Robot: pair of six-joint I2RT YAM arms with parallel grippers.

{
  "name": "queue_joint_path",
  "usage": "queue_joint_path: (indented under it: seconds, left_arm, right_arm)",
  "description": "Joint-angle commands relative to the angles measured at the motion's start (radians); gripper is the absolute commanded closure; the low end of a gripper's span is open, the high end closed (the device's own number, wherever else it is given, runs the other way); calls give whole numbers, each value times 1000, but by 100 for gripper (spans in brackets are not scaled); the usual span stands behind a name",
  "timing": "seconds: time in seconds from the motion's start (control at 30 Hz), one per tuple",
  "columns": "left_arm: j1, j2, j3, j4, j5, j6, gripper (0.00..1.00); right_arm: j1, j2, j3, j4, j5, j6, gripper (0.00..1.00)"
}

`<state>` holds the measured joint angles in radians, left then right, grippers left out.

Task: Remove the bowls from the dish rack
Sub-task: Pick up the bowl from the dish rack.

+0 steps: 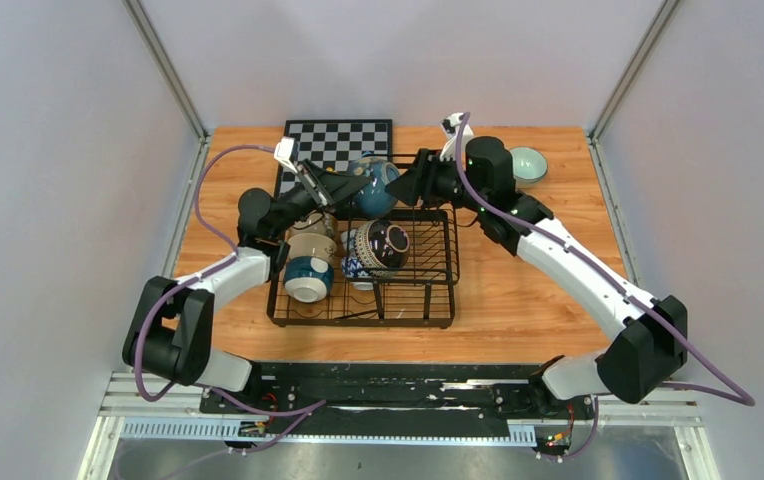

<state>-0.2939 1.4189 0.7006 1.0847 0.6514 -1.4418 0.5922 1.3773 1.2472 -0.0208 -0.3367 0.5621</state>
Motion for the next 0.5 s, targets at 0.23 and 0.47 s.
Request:
queue_joint_path:
  seconds: [0.23, 0.47]
  left_arm:
    - [-45, 0, 82, 135, 29, -12, 76]
    - [-51, 6, 92, 136, 21, -15, 89]
  right_arm:
    - [-5, 1, -44, 54, -18, 10, 43]
    - [-12, -13, -50, 54, -22, 11, 43]
